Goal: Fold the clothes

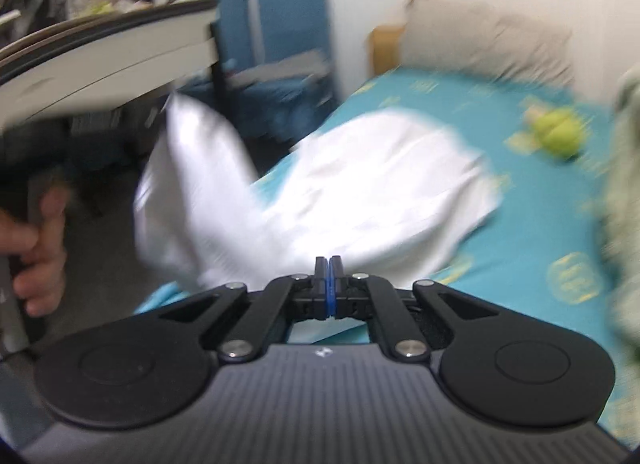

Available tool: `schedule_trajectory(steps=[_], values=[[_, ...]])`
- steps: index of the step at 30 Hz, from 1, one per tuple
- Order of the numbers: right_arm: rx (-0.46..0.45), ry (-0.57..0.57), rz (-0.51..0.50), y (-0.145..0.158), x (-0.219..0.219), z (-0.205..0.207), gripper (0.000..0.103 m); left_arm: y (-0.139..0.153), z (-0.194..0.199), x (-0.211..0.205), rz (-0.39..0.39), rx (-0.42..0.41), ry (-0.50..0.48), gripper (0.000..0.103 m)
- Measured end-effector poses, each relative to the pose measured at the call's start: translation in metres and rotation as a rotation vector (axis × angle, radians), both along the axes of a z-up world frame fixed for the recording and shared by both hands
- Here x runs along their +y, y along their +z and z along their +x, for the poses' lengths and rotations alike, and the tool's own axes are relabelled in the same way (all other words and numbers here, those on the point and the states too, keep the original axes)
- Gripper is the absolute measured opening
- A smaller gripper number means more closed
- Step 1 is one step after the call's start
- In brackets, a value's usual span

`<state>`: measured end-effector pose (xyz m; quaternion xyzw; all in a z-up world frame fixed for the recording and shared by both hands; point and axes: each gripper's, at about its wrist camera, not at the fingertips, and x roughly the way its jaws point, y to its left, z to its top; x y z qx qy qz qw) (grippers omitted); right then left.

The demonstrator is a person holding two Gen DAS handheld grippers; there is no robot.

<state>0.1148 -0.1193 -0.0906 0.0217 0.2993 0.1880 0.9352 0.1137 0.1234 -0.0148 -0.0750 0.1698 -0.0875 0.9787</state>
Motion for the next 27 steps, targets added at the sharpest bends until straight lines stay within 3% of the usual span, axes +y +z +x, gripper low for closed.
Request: schedule_trajectory(steps=[4,7,11,12,13,15,23,24,25,26,27], values=[[-0.036,-0.127,0.046,0.015,-0.038,0.0,0.003,-0.007,0.004,-0.007,-0.034,0.027,-0.022,0.002],[0.017,-0.035,0.18,0.002,-0.028,-0.008,0.006,-0.007,0.001,-0.012,-0.042,0.019,-0.026,0.002],[0.068,0.106,0.168,-0.017,0.023,-0.019,0.008,-0.003,-0.003,-0.015,-0.052,0.006,-0.02,0.002],[0.088,0.117,0.133,-0.025,0.037,-0.021,0.023,-0.002,-0.004,-0.016,-0.055,0.005,-0.018,0.002],[0.111,0.122,0.099,-0.028,0.052,-0.032,0.044,-0.002,-0.004,-0.016,-0.059,0.004,-0.018,0.002],[0.116,0.112,0.055,-0.038,0.069,-0.035,0.061,-0.002,-0.005,-0.017,-0.049,-0.006,-0.012,0.002],[-0.029,0.006,-0.16,-0.062,0.103,-0.026,0.059,-0.002,-0.005,-0.014,-0.081,-0.048,0.006,0.001],[-0.045,0.001,-0.192,-0.065,0.105,-0.024,0.046,-0.003,-0.004,-0.013,-0.082,-0.049,0.014,0.001],[-0.033,-0.012,-0.198,-0.065,0.101,-0.021,0.022,-0.004,-0.003,-0.012,-0.08,-0.047,0.022,0.001],[-0.019,-0.025,-0.202,-0.065,0.097,-0.019,0.013,-0.005,-0.001,-0.01,-0.079,-0.042,0.028,0.001],[-0.003,-0.03,-0.172,-0.059,0.086,-0.018,0.012,-0.005,0.0,-0.008,-0.078,-0.034,0.034,0.001]])
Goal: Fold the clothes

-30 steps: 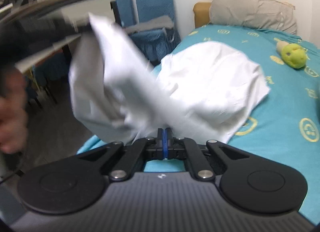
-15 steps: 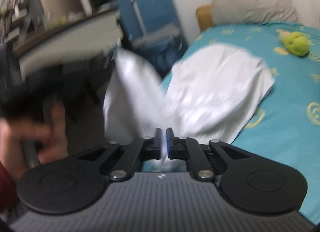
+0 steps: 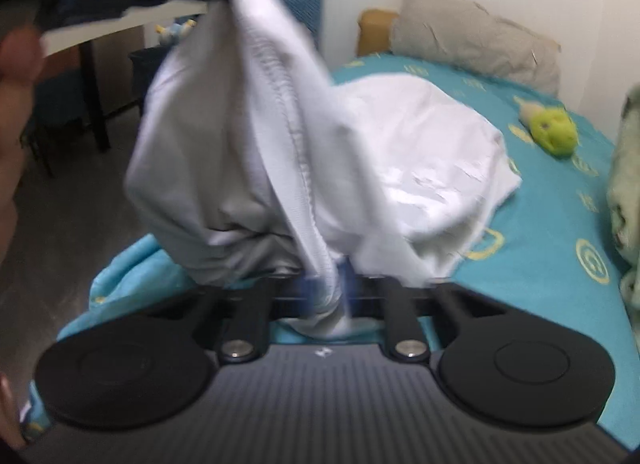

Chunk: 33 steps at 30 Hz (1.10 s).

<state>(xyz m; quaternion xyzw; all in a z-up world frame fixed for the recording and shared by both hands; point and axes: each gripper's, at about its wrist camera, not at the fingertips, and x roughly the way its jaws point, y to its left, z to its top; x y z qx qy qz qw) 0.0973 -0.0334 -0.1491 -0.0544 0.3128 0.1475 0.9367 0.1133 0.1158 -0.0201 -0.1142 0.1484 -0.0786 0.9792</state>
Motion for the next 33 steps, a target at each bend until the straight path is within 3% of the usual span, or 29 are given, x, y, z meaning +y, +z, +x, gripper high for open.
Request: schedule_trajectory(steps=[5,9,13,15,20,22,25,28,30,33], values=[[0.046,-0.006,0.134,0.044,-0.065,0.004,0.009,0.003,-0.001,0.003,0.011,0.032,-0.027,0.001],[0.088,-0.027,0.227,0.076,-0.125,0.022,0.008,0.004,-0.005,-0.001,0.045,0.148,-0.143,0.001],[0.205,-0.076,0.368,0.069,-0.168,0.045,0.009,-0.01,-0.005,-0.01,0.054,0.26,-0.232,0.001],[0.268,-0.142,0.445,0.052,-0.177,0.054,0.01,-0.017,-0.003,-0.011,0.009,0.283,-0.269,0.001],[0.383,-0.196,0.563,0.013,-0.175,0.068,0.015,-0.007,-0.002,-0.003,-0.171,0.197,-0.339,0.001],[0.41,-0.186,0.587,0.008,-0.17,0.074,0.039,0.001,-0.001,-0.002,-0.231,0.16,-0.359,0.001],[0.397,-0.129,0.582,0.01,-0.157,0.075,0.062,0.005,-0.001,-0.002,-0.271,0.129,-0.373,0.001],[0.389,-0.029,0.571,0.016,-0.144,0.074,0.067,0.005,0.001,-0.004,-0.289,0.119,-0.391,0.001],[0.327,0.007,0.521,0.026,-0.135,0.069,0.067,0.005,0.0,-0.005,-0.31,0.109,-0.414,0.001],[0.212,-0.074,0.451,0.035,-0.137,0.065,0.066,0.008,-0.006,-0.009,-0.311,0.071,-0.44,0.001]])
